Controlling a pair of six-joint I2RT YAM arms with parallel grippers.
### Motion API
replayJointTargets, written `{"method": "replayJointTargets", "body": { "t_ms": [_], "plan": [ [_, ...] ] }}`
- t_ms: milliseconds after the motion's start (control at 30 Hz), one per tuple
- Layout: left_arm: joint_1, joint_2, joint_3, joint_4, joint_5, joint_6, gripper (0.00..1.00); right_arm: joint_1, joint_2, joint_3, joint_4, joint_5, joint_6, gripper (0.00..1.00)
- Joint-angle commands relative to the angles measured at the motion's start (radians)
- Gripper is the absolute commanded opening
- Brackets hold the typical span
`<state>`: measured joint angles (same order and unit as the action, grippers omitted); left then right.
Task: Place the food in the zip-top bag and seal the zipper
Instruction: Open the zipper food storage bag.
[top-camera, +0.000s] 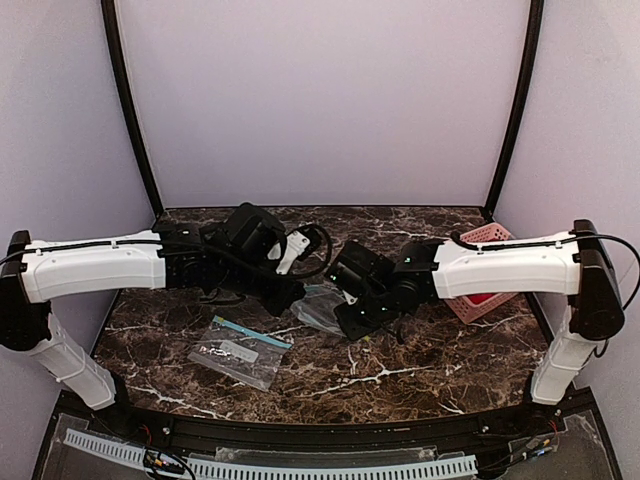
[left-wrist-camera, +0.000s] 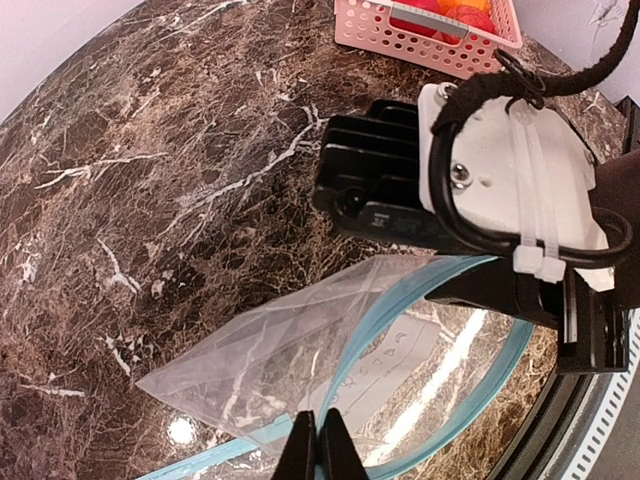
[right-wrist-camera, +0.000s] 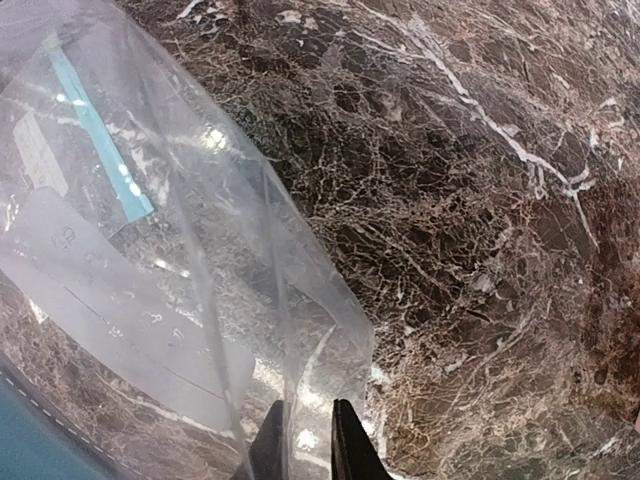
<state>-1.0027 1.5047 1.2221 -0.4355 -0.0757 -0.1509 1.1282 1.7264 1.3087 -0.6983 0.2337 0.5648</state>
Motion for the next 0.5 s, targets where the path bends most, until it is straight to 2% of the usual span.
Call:
{"method": "replayJointTargets", "body": {
  "t_ms": [0, 267, 467],
  "plan": [
    [-0.003, -0.048, -0.022, -0.046, -0.018, -0.036, 0.01, 0.01, -0.029, 0.024, -0.021, 0.012, 0.019, 0.22],
    [-0.001, -0.092, -0.072, -0.059, -0.139, -0.133, 0.01, 0.009, -0.198, -0.035, -0.031, 0.018, 0.057, 0.65],
    [-0.002, -0.132, -0.125, -0.043, -0.165, -0.187, 0.01, -0.027, -0.325, -0.073, -0.133, 0.079, 0.106, 0.82]
  ]
}}
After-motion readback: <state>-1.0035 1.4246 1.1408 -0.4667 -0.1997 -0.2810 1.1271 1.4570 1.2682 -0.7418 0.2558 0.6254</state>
